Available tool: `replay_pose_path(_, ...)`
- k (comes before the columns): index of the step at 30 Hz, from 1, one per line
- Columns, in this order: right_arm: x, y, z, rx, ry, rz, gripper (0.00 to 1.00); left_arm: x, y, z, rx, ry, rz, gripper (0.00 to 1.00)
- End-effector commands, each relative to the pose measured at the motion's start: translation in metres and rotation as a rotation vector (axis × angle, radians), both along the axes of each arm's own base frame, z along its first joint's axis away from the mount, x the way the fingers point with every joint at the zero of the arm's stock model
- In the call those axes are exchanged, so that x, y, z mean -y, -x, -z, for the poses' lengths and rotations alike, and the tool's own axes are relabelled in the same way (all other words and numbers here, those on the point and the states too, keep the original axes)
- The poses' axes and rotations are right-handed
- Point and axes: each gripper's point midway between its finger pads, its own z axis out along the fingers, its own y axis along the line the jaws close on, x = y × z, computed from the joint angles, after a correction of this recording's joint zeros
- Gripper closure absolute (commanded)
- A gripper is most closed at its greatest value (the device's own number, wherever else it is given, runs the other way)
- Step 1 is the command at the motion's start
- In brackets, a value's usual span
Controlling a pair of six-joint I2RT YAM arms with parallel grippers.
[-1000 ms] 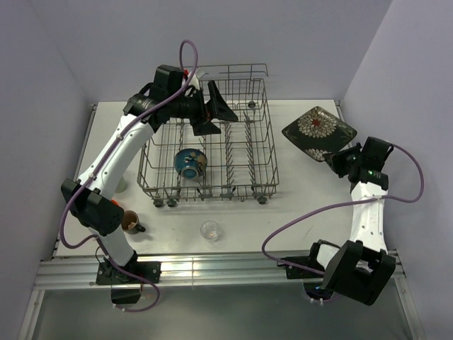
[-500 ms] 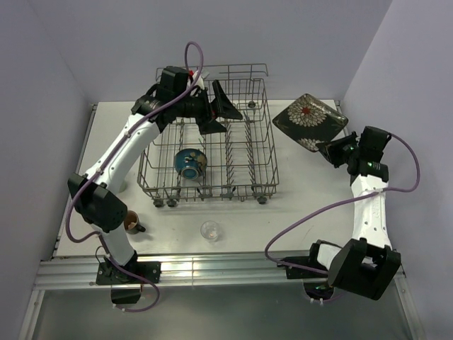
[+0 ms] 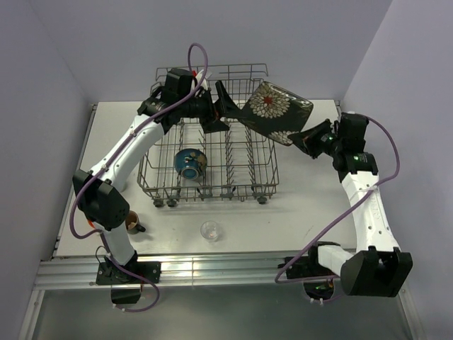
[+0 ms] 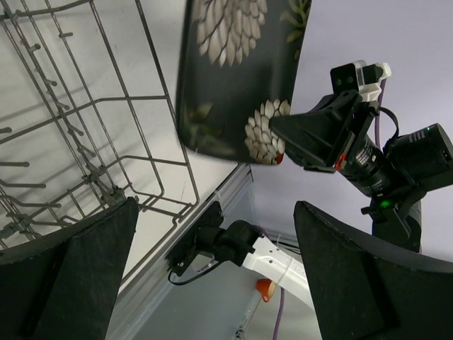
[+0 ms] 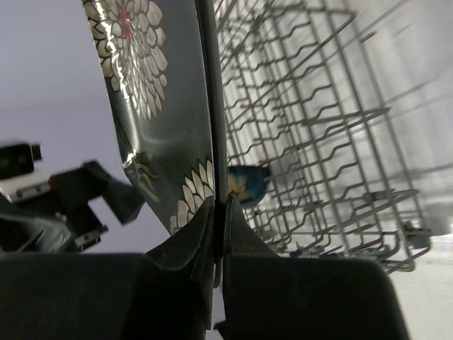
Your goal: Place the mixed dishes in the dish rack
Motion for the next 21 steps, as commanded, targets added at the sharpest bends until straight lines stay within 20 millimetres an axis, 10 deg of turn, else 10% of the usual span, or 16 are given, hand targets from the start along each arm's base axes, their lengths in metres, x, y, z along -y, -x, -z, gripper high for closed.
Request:
replay_pose_path(1,-0.026,-0.003,-0.081,0.245,-0.045,-0.105,1.00,0.005,-0.004,-0.016,0.075,0.039,0.001,0.01)
replay_pose_path(14,-0.080,0.014,-0.087,0.221,-0.158,-0.306,1.00,0.006,0.000,-0.023,0.081,0.078,0.003,0.02)
replay_pose_path(21,-0.099,0.019,-0.080,0.177,-0.176,-0.418,1.00,0.003,0.015,-0.032,0.095,0.115,0.042,0.31)
